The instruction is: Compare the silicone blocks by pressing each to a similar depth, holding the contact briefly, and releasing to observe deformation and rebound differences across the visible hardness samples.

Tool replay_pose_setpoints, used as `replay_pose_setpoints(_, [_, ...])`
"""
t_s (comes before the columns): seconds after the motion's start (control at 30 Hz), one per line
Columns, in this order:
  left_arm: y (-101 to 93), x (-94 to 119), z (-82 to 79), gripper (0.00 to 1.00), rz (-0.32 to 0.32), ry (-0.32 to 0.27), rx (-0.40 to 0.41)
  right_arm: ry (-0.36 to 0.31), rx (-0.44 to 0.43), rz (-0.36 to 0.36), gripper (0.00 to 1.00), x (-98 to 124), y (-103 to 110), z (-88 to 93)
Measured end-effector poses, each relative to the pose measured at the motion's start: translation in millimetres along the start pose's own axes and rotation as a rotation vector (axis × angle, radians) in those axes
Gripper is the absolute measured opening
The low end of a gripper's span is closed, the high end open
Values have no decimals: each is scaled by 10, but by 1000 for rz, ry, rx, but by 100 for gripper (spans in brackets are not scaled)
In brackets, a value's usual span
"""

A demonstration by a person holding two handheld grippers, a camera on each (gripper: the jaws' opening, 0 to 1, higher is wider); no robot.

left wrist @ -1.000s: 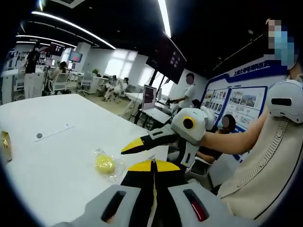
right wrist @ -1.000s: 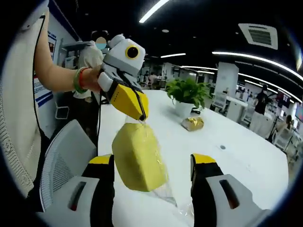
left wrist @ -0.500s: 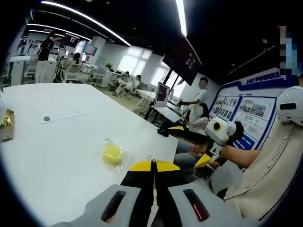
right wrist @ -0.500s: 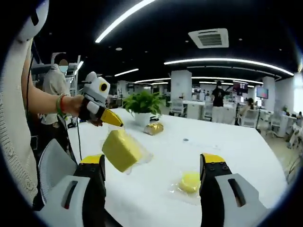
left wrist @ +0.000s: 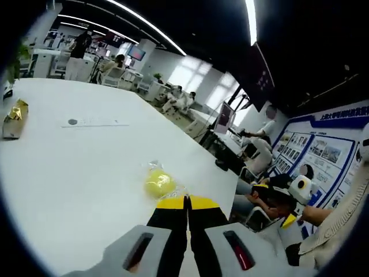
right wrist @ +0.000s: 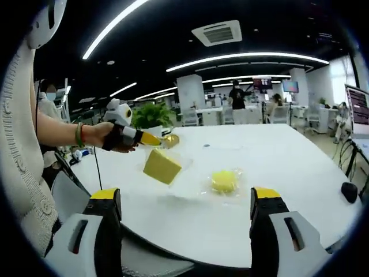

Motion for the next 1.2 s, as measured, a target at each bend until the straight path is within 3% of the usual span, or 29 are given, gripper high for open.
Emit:
replay_pose_setpoints(0.1, [102, -132, 18, 0, 13, -1, 43, 0, -7, 39, 92, 20, -37, 0])
replay_pose_setpoints(0.17, [241, -190, 54, 0, -19, 17, 57, 5, -12, 44, 90, 27, -58, 1])
replay_pose_setpoints(0.2, [286, -199, 54, 0, -17, 11, 64, 14, -13, 44, 90, 23, -64, 6])
replay_pose_setpoints(0.23, [312, -215, -5, 0, -6, -37, 104, 30, -10, 45, 89, 22, -69, 18])
replay_pose_setpoints(0.27, [380, -206, 7, 0, -25, -19, 131, 51, -2, 40, 89, 20, -73, 32])
replay_pose_setpoints(0.6, [978, -178, -71, 0, -138, -40, 114, 100, -22, 38, 85, -60, -55, 93])
replay_pose_setpoints(0.8, [1294, -249, -15, 0, -191, -6, 120, 152, -30, 32, 84, -98, -56, 147])
replay_pose_setpoints(0.93, [1470, -304, 111, 0, -198, 54, 134, 173, -36, 27, 83, -127, -70, 165])
replay_pose_setpoints(1.0, [1546, -309, 182, 0, -208, 98, 108, 184, -41, 17, 83, -145, -53, 180])
replay_pose_setpoints(1.2, [1676, -315, 268, 0, -212, 127, 106, 203, -59, 9, 81, -214, -46, 218])
Point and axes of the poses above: the point that each gripper's makers call its tool centre point, and the gripper's own axes: x roughly backward along the fingers, y roughly to its left, z roughly out of its underside, the point moved 5 cm from there along x, roughly backward along the fingers, and after that the axes turned 1 degree about -y, right-handed, at the moved point
